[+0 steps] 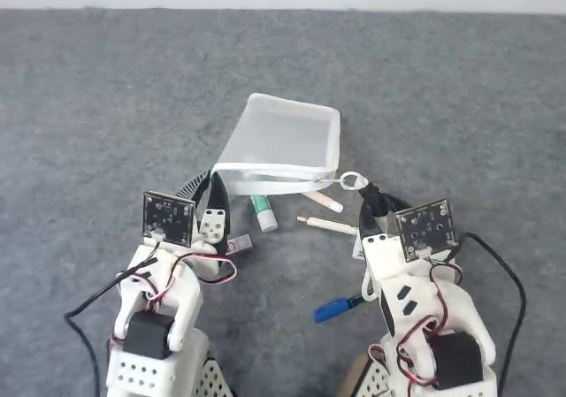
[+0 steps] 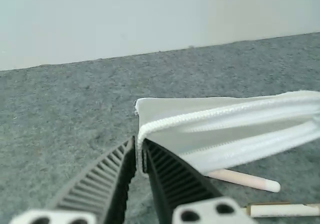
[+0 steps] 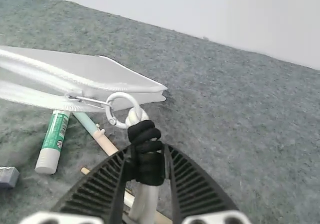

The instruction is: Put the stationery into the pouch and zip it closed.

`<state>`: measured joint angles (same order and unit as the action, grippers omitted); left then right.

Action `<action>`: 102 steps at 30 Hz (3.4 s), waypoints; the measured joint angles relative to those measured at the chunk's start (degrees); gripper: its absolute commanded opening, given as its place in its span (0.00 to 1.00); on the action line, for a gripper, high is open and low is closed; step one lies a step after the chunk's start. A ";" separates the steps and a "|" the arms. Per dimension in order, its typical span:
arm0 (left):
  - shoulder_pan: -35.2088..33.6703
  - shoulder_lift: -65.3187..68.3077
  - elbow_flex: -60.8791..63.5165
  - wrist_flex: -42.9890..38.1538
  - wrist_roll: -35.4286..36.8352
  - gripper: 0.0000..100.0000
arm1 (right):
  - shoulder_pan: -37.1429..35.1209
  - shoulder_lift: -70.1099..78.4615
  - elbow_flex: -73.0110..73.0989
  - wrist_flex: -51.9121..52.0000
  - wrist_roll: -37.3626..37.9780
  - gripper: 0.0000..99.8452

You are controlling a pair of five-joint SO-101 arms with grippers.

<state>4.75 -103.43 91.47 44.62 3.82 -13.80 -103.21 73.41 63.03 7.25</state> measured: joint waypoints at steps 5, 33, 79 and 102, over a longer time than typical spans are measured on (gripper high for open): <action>1.41 0.00 -0.09 0.26 0.26 0.17 | -0.88 0.00 -1.85 -0.44 0.00 0.01; 1.58 0.00 0.09 0.26 4.22 0.06 | -15.82 -0.97 -13.01 9.85 2.29 0.01; 0.26 7.38 -22.51 18.55 -5.71 0.01 | -3.08 -0.88 2.29 -4.22 2.29 0.20; -27.52 39.91 -52.31 26.73 -5.71 0.01 | -3.08 9.58 -3.87 1.85 5.01 0.20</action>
<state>-22.77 -63.52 39.16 71.34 -1.89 -16.88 -93.63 69.54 64.88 12.26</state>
